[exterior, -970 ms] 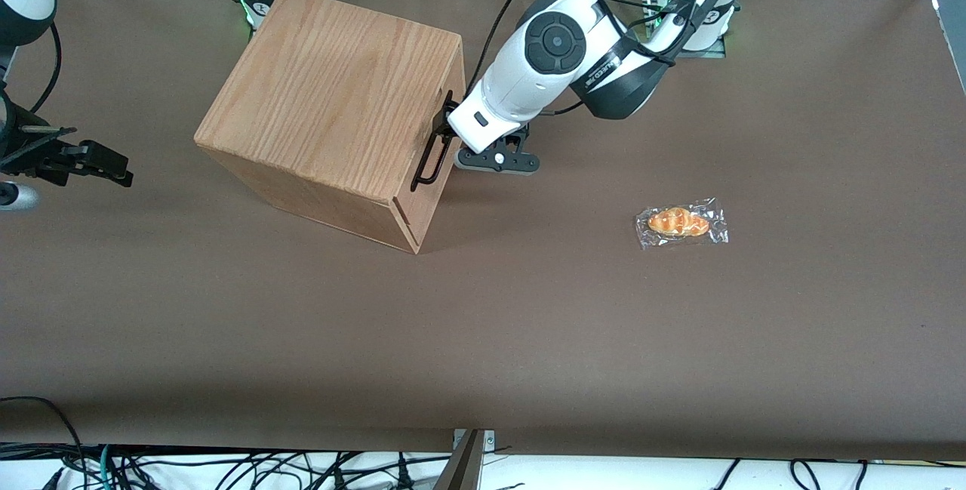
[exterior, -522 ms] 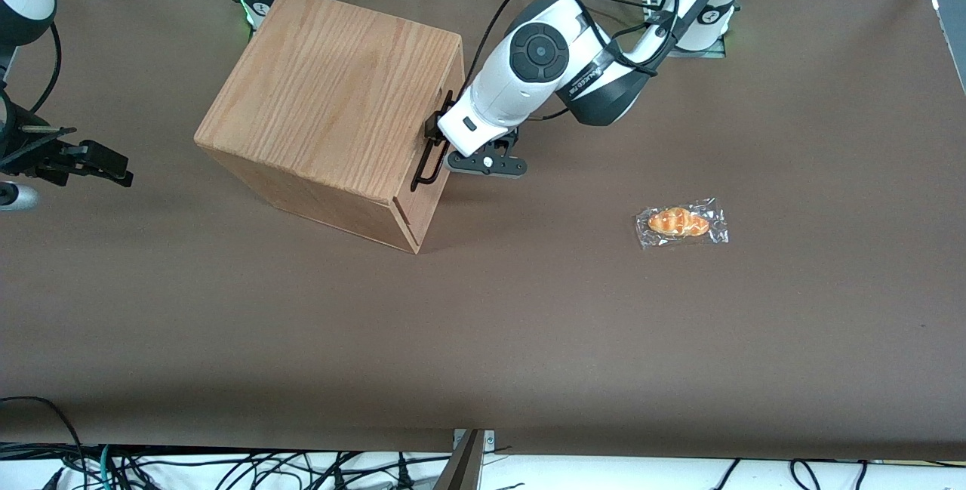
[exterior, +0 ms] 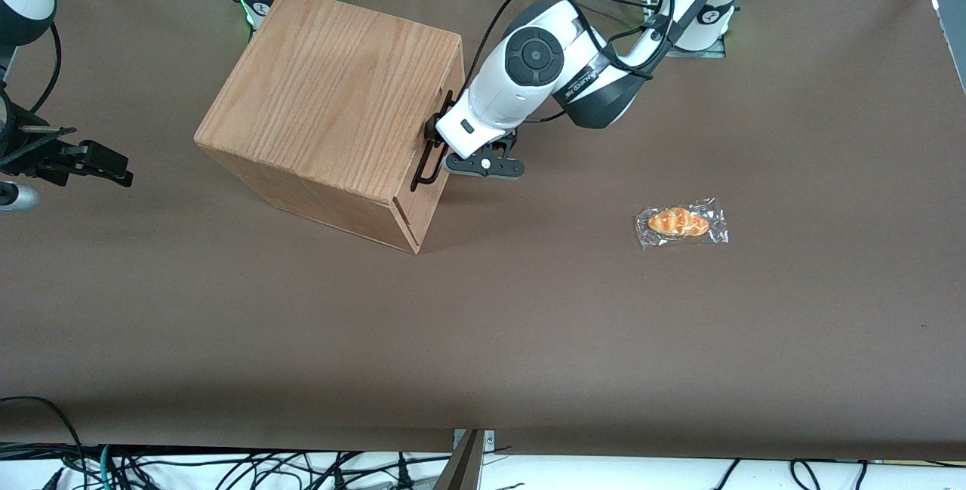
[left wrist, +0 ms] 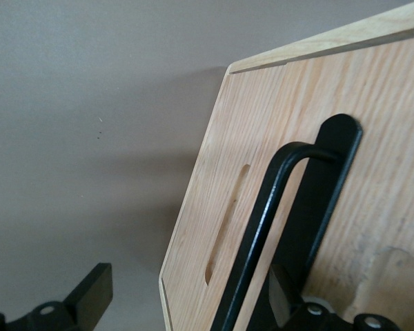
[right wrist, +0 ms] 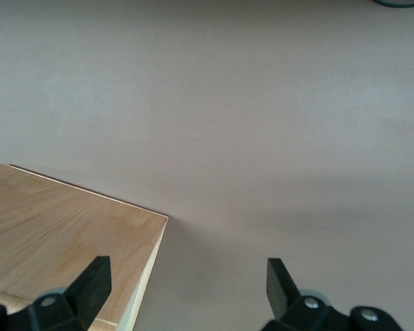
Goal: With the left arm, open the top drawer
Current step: 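Pull the black handle outward with the left gripper, sliding the drawer open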
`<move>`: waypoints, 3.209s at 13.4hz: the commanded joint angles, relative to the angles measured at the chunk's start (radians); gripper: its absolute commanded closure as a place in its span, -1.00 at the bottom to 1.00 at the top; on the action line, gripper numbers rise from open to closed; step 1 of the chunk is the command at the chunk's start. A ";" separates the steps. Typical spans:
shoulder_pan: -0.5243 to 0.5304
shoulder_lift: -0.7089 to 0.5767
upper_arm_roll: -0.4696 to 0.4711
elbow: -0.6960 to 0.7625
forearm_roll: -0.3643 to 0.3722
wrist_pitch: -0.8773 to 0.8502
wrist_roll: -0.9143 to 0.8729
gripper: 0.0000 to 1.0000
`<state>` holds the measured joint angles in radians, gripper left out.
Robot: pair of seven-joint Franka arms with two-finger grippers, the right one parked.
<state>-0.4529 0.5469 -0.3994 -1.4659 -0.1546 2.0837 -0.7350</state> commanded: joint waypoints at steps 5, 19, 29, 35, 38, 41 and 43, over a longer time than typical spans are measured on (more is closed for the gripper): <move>-0.026 0.027 0.008 0.035 0.055 0.001 -0.020 -1.00; -0.015 0.021 0.008 0.026 0.181 -0.103 -0.034 -1.00; 0.014 0.016 0.011 0.030 0.210 -0.160 -0.009 -1.00; 0.056 0.001 0.010 0.032 0.210 -0.168 0.032 -1.00; 0.069 -0.001 0.010 0.032 0.211 -0.172 0.049 -1.00; 0.080 -0.001 0.010 0.032 0.211 -0.208 0.080 -1.00; 0.086 -0.002 0.010 0.033 0.211 -0.209 0.101 -1.00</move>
<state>-0.3780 0.5449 -0.3952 -1.4263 0.0002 1.8783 -0.6554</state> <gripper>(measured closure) 0.000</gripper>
